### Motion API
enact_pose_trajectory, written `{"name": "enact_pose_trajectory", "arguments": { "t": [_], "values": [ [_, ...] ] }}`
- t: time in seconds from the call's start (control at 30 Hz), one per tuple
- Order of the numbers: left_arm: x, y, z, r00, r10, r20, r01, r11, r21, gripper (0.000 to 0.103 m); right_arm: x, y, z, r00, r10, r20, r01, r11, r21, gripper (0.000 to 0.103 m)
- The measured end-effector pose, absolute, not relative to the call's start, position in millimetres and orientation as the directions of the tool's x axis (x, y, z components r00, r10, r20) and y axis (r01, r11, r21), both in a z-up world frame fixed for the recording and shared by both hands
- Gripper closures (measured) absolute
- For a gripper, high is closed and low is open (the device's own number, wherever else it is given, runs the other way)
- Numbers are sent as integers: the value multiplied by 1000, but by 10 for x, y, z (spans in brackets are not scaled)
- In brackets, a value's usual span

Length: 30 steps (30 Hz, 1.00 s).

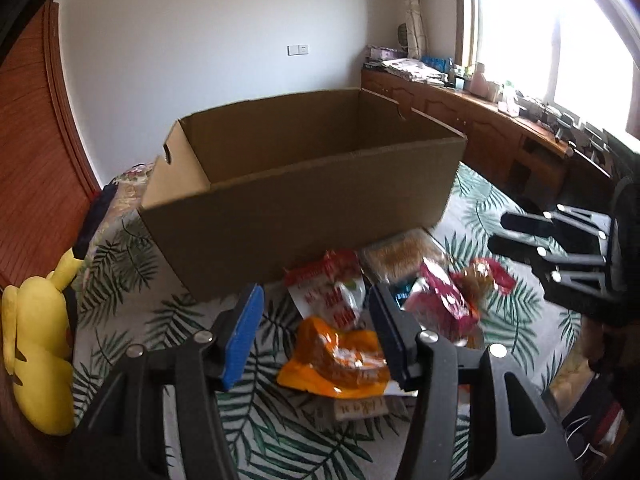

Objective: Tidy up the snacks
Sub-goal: 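Lower the right gripper onto the pink sausage pack while the left gripper approaches the orange pouch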

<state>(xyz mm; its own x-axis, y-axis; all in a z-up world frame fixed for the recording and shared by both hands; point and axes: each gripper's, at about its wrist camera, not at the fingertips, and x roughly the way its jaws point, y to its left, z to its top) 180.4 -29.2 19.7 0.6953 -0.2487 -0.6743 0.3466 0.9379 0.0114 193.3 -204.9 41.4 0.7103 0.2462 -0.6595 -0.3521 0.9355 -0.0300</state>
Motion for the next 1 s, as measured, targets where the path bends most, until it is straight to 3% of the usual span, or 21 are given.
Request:
{"name": "enact_pose_trajectory", "arguments": {
  "t": [0.17,0.5,1.0],
  "values": [
    [1756,-278,-30,626,-331,-706,398,914,-76,49,2003,-2102,272,676,256,-691,-363,932,-11,64],
    [1673,-352,-294,617,-353,-703,439,896,-66,49,2025,-2084,103,605,290,-742,-420,908,12,64],
    [1790,-259,-393,605,-358,-711,409,906,-109,49,2088,-2098,84,549,326,-770,-498,867,12,54]
  ]
}}
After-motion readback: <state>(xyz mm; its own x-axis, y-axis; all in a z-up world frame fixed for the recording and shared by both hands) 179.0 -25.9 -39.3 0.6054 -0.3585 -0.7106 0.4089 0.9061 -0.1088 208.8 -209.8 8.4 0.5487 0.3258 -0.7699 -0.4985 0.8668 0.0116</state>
